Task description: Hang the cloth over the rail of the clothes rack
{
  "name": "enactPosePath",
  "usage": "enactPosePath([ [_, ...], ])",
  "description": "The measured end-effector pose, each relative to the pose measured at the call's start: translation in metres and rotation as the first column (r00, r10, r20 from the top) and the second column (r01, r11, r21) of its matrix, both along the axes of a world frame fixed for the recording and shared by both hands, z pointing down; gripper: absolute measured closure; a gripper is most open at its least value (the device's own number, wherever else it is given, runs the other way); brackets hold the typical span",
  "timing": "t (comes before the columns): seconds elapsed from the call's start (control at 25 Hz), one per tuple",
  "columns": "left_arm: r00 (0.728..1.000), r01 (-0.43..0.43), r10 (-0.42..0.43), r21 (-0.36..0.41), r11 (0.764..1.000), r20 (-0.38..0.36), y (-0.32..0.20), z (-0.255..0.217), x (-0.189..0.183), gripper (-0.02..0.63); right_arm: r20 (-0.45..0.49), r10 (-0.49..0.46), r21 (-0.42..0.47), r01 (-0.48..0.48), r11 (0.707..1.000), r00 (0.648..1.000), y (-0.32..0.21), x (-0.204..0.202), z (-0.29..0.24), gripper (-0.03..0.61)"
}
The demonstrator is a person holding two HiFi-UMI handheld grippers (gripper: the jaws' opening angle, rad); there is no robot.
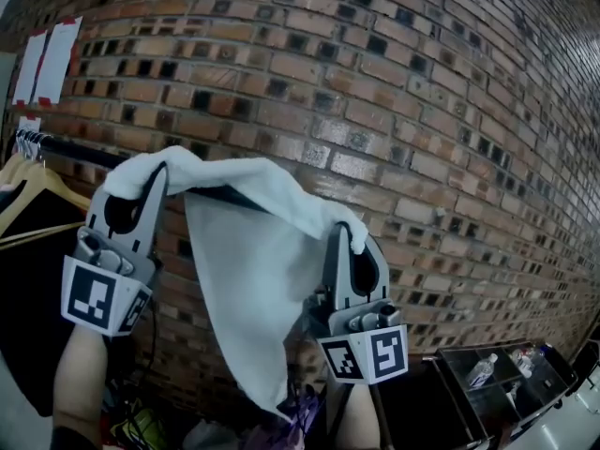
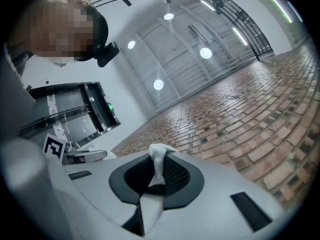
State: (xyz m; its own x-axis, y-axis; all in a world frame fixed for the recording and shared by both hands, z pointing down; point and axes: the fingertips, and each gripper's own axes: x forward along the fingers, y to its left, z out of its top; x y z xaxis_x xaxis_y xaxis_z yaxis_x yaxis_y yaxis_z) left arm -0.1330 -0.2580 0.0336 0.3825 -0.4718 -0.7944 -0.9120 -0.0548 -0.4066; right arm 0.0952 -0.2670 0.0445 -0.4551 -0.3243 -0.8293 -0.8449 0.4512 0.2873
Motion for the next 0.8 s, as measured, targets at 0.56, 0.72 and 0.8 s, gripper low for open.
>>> enactPosePath([
  [0.56,0.998,-0.063,0.063,-0.08,0.995,-0.003,-0.032,0.042,-0.048,0.574,0.01,0.107,-0.098,-0.106,0.99,0.994,-0.022,-0.008,0.041,0.531],
  [0.72,0.998,-0.058,0.058,-0.026,0.998,0.002,-0.034,0.05,-0.051,0.574,0.042,0.168,-0.114,-0.162,0.98,0.985,-0.028,-0.01,0.052,0.531],
  [0.8,0.998,-0.054,0.054,-0.009,0.999,0.011,-0.035,0.058,-0.051,0.574,0.03,0.239,-0.109,-0.234,0.966,0.971,-0.034,-0.012,0.058,0.531],
])
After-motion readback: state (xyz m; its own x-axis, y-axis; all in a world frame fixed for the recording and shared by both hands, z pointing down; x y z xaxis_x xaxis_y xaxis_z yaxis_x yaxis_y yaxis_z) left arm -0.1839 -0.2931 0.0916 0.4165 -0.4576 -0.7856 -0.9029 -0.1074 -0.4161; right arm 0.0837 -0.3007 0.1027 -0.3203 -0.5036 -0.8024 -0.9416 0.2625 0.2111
